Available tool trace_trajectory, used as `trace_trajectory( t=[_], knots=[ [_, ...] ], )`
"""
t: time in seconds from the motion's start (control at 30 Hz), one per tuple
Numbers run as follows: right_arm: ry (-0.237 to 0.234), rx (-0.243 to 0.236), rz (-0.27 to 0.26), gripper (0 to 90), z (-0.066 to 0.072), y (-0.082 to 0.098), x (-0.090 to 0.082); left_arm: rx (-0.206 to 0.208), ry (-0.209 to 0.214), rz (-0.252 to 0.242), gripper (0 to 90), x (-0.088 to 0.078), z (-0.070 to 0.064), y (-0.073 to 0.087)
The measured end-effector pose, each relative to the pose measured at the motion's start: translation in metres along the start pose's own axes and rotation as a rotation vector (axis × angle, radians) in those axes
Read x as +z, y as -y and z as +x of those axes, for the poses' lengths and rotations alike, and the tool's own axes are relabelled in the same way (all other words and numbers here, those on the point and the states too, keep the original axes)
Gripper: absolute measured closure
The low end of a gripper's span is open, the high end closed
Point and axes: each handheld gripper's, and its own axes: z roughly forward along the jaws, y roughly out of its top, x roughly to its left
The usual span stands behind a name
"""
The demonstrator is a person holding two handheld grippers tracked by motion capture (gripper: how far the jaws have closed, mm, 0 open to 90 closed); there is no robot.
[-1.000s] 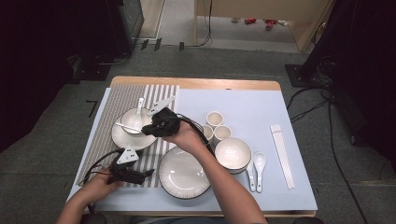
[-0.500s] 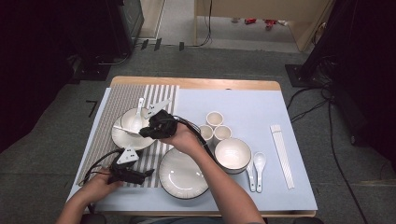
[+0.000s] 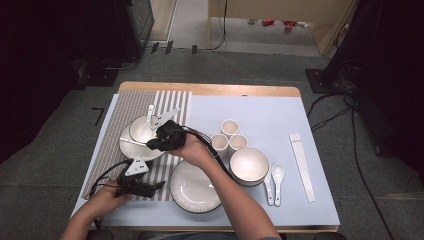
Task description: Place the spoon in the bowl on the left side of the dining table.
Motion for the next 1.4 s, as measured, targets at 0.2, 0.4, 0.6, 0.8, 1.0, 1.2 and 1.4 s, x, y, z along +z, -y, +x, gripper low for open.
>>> trace_trajectory(
  t=[0.2, 0.4, 0.6, 0.8, 1.0, 1.2, 1.4],
  knots=[
    [0.002, -0.005, 0.005, 85.3, 0.001, 0.0, 0.004, 0.0, 0.0, 0.0, 13.8, 0.0, 0.0, 0.0],
    [-0.002, -0.001, 0.014, 85.3, 0.0, -0.001, 0.009, 0.002, 0.0, 0.0, 13.7, 0.0, 0.0, 0.0],
    [0.0, 0.0, 0.02, 85.3, -0.002, -0.001, 0.015, 0.0, 0.001, 0.002, 13.7, 0.0, 0.0, 0.0],
    [-0.003, -0.004, 0.024, 85.2, -0.002, 0.0, 0.02, 0.0, 0.001, 0.001, 13.8, 0.0, 0.0, 0.0],
    [-0.004, -0.004, 0.03, 85.3, -0.003, 0.001, 0.024, 0.0, 0.0, 0.001, 13.7, 0.0, 0.0, 0.0],
    [-0.007, -0.004, 0.031, 85.3, -0.002, 0.001, 0.028, 0.0, 0.0, 0.0, 13.8, 0.0, 0.0, 0.0],
    [-0.01, -0.008, 0.035, 85.2, -0.001, 0.0, 0.034, 0.0, 0.0, 0.0, 13.7, 0.0, 0.0, 0.0]
  ],
)
